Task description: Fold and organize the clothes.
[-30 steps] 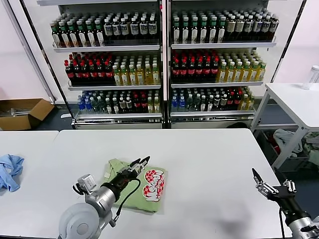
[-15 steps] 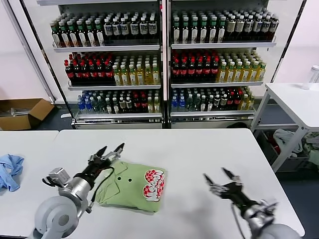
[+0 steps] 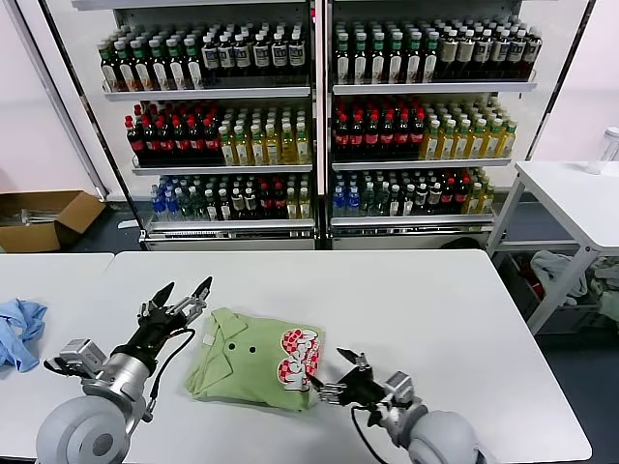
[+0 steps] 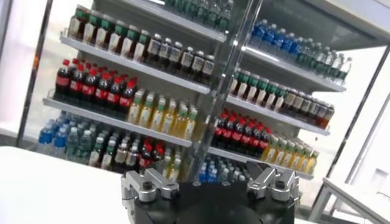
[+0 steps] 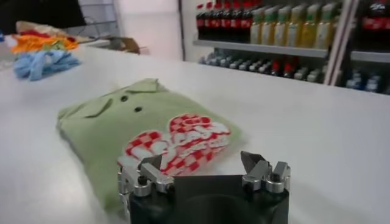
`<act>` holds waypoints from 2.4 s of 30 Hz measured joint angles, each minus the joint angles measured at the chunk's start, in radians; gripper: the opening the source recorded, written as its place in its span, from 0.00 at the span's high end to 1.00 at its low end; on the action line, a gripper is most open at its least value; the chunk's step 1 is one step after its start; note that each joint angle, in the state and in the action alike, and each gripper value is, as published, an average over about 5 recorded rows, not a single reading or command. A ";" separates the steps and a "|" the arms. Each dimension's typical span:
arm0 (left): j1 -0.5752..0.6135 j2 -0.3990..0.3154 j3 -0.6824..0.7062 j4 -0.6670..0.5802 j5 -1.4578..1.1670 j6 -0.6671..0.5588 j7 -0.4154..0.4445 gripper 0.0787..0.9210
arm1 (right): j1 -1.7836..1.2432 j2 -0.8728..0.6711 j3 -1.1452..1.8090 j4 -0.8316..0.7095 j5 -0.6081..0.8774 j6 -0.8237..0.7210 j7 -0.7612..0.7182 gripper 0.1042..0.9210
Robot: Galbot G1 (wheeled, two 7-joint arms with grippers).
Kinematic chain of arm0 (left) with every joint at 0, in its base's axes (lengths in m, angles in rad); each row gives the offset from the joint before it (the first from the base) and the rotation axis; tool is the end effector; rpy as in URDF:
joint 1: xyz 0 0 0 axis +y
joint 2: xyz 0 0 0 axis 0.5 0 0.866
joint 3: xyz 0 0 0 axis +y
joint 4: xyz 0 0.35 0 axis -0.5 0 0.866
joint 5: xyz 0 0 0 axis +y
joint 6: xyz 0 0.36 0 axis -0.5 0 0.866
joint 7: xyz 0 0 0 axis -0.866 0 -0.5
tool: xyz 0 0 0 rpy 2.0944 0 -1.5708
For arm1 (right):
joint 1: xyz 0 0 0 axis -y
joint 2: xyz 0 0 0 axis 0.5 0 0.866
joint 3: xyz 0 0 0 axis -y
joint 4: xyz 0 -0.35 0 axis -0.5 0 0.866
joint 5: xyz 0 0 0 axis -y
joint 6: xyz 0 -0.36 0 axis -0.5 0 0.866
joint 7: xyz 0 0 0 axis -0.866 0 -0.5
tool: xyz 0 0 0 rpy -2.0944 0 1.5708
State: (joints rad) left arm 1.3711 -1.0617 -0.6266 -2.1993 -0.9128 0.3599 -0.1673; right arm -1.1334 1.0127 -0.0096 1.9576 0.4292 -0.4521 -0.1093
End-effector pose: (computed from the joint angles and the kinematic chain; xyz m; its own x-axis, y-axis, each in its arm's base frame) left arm 0.2408 0.0936 -0.1929 -0.9735 0.1938 0.1217 0.1428 0.9301 -0.3383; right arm 0.2627 0.0303 -0.2952 -0.6496 -0.6256 0.4320 -0.6740 0.7368 0.0535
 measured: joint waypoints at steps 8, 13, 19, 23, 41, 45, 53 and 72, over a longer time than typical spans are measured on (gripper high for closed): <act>0.032 -0.010 -0.018 -0.029 0.010 0.000 0.001 0.12 | 0.044 0.008 -0.091 -0.025 -0.020 -0.040 0.036 0.32; 0.041 -0.010 -0.022 -0.037 0.010 0.001 -0.001 0.12 | 0.042 0.007 -0.108 -0.026 -0.024 -0.045 0.048 0.50; 0.044 -0.012 -0.023 -0.043 0.009 0.001 -0.004 0.12 | 0.031 -0.003 -0.104 -0.019 -0.015 -0.045 0.049 0.71; 0.047 -0.015 -0.022 -0.046 0.010 0.001 -0.005 0.12 | 0.021 -0.011 -0.088 -0.016 -0.006 -0.040 0.043 0.85; 0.043 -0.029 -0.012 -0.044 0.016 0.000 -0.017 0.12 | -0.081 -0.109 0.129 0.030 0.040 -0.004 -0.027 0.98; 0.041 -0.032 -0.009 -0.042 0.017 0.000 -0.019 0.12 | -0.103 -0.118 0.168 0.050 0.039 0.000 -0.032 0.88; 0.038 -0.030 -0.016 -0.033 0.019 0.000 -0.023 0.12 | -0.117 -0.111 0.204 0.089 0.059 0.019 -0.023 0.61; 0.092 -0.010 0.017 -0.020 0.089 0.011 0.019 0.12 | 0.078 0.065 0.008 -0.077 -0.022 -0.005 0.029 0.12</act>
State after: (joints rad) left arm 1.4629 -1.0719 -0.6097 -2.2190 -0.8234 0.3710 -0.1483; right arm -1.0559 1.0773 -0.0017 1.8805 0.4070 -0.4570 -0.0803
